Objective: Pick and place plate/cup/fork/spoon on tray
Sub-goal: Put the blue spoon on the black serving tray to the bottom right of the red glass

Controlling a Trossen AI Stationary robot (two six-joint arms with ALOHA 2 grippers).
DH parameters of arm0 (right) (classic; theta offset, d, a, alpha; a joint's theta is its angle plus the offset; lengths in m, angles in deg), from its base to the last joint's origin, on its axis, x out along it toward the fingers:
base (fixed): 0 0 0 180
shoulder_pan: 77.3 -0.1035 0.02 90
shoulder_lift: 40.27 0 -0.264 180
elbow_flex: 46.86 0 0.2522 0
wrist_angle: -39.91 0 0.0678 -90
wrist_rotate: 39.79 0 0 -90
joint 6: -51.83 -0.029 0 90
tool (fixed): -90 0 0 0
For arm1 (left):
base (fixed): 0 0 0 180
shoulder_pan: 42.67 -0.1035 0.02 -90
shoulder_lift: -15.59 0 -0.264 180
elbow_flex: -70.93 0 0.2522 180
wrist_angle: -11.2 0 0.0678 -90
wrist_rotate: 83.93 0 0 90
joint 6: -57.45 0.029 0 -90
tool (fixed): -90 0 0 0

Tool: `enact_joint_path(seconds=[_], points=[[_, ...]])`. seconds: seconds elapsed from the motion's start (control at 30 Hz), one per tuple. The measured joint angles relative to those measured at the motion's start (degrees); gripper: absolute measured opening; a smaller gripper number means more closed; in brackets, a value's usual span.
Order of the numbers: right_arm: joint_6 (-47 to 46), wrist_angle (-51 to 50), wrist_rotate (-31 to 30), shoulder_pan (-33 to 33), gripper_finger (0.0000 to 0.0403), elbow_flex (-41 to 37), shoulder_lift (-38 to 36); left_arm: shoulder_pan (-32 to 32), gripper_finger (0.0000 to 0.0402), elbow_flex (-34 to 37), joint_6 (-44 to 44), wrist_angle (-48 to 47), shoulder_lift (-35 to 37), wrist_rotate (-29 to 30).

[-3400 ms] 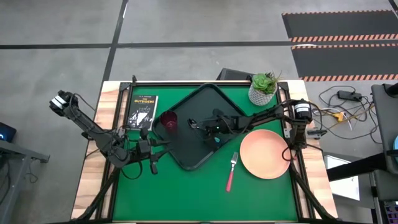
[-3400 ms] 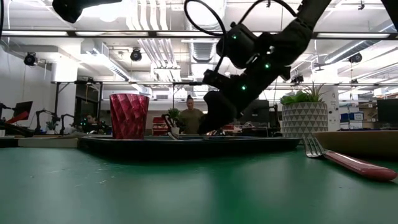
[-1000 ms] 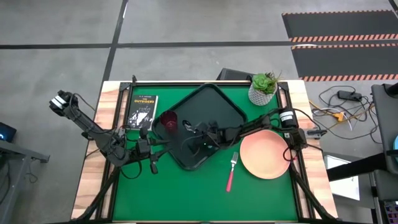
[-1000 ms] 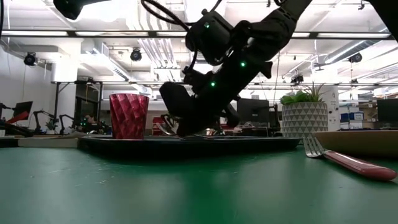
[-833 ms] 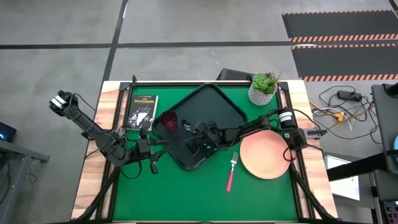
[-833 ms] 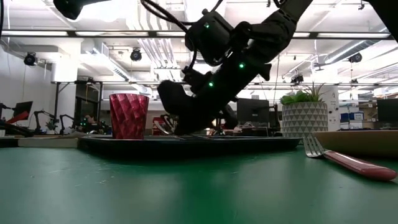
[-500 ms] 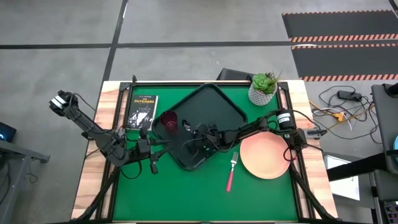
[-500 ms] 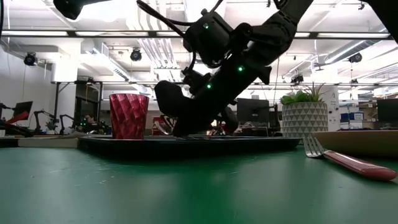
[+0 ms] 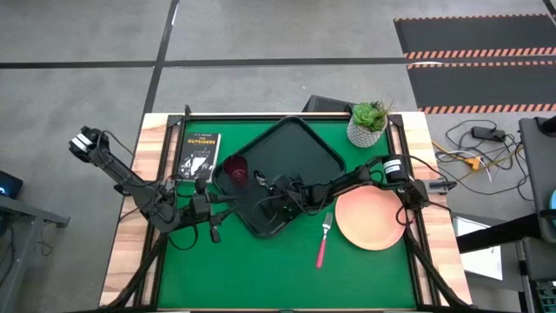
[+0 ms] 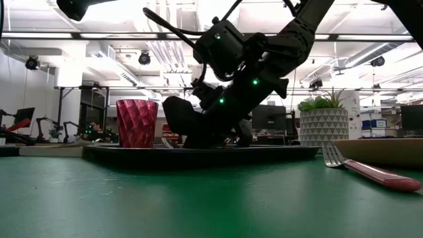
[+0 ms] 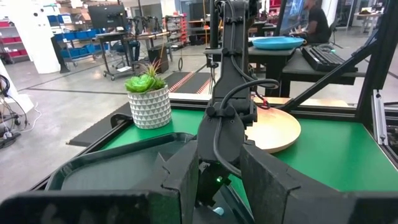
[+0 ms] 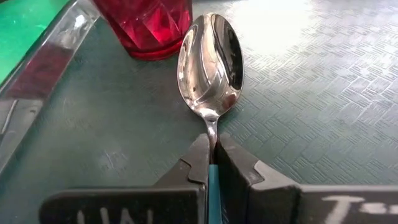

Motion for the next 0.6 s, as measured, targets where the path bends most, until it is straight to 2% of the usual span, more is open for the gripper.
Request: enact_joint_path(seconds=[0.27,0.6], points=[[0.58,0.01,0.03,0.00,0.0019,0.00,-0.04,0.00,0.0099,0.00,-0.09,0.00,0.00,0.00],[0.93,-0.12,0.05,0.00,0.0093,0.00,-0.33,0.00,0.0099,0.00,-0.09,0.00,0.00,0.00]])
